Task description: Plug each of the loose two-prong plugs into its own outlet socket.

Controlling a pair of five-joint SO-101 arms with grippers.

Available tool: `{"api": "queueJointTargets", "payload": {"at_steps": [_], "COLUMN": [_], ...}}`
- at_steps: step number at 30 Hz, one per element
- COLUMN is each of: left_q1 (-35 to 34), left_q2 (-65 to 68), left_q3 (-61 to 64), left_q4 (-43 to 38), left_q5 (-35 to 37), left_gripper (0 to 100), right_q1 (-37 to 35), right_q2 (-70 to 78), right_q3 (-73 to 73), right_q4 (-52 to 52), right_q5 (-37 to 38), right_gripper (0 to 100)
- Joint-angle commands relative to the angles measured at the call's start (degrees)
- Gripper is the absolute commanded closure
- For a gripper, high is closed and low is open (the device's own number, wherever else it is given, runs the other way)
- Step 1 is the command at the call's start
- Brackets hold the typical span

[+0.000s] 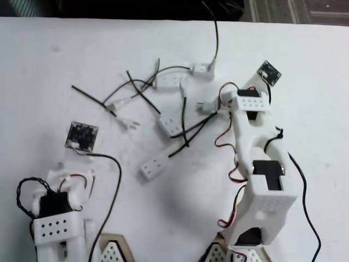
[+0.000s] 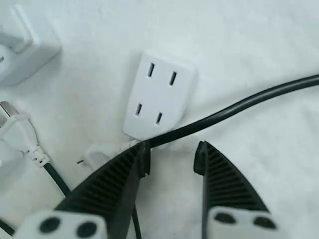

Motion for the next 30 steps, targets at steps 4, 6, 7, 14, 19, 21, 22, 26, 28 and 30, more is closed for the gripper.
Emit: {"api": "queueJointTargets", "payload": {"at_steps": [4,6,7,14,19,21,22,26,28,30], "left_q1": [-0.13,-0.13,-0.13,-0.13,-0.13,-0.13,-0.13,-0.13,-0.13,-0.13], "left_q2": [-0.75,-0.75,-0.75,-0.75,-0.75,-0.75,-0.75,-0.75,-0.75,-0.75], "left_q3": [0.0,0.0,0.0,0.0,0.0,0.0,0.0,0.0,0.0,0.0], "left_q4": [-0.18,-0.18,-0.18,-0.18,-0.18,-0.18,-0.18,-0.18,-0.18,-0.18], "left_q5": [-0.62,-0.62,-0.62,-0.62,-0.62,-0.62,-0.62,-0.62,-0.62,-0.62], "left_gripper": [98,98,98,98,98,98,98,98,98,98], "right_q1": [1.01,1.01,1.01,1.1,1.27,1.27,1.27,1.45,1.63,1.63], "right_q2": [-3.47,-5.41,-6.11,-6.64,-1.36,0.04,0.13,0.22,0.22,-0.04], "right_q3": [-1.85,-1.85,-1.85,-0.97,-0.62,-0.62,-0.62,-0.26,-0.44,-0.62], "right_q4": [-0.04,-0.04,-0.13,-3.65,-7.6,-7.69,-7.43,-6.81,-4.62,-2.77], "right_q5": [-0.44,-0.7,-0.79,-0.97,-0.97,-0.97,-0.97,-0.53,-0.35,-0.35], "right_gripper": [84.3,84.3,84.3,84.3,84.4,84.4,84.5,90.5,91.8,90.8]}}
